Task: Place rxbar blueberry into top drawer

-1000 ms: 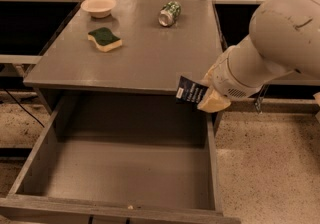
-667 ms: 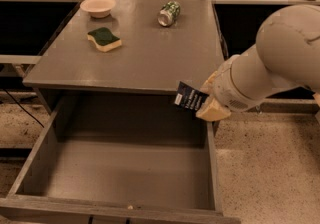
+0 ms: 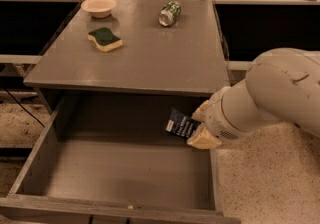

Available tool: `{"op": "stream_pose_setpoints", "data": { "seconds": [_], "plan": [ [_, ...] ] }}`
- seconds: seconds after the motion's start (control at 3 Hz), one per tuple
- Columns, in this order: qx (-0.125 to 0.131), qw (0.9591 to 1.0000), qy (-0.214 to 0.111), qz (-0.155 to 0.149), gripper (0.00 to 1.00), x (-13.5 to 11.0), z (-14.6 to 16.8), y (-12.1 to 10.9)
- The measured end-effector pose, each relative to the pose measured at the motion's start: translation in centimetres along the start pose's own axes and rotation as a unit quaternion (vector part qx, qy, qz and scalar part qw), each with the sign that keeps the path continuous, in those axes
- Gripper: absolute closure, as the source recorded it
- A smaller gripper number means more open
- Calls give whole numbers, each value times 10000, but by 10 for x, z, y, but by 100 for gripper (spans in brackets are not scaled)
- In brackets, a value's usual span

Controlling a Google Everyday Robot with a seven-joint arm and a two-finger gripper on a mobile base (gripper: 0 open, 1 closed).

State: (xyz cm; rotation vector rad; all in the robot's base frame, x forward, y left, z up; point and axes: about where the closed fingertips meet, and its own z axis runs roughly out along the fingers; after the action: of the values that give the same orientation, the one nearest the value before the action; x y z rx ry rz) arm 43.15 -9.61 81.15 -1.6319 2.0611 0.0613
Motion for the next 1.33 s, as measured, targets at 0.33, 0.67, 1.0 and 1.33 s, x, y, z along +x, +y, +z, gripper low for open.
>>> {"op": "stream_pose_setpoints", "data": {
  "seconds": [0.33, 0.67, 1.0, 1.33],
  "plan": [
    [0, 10000, 0, 0, 100, 0, 0, 0],
    [-96, 9999, -43, 49, 100, -1, 14, 6],
    [-296, 9994, -153, 99, 100, -8, 37, 20],
    [-641, 9973, -352, 96, 100, -26, 74, 47]
  ]
}}
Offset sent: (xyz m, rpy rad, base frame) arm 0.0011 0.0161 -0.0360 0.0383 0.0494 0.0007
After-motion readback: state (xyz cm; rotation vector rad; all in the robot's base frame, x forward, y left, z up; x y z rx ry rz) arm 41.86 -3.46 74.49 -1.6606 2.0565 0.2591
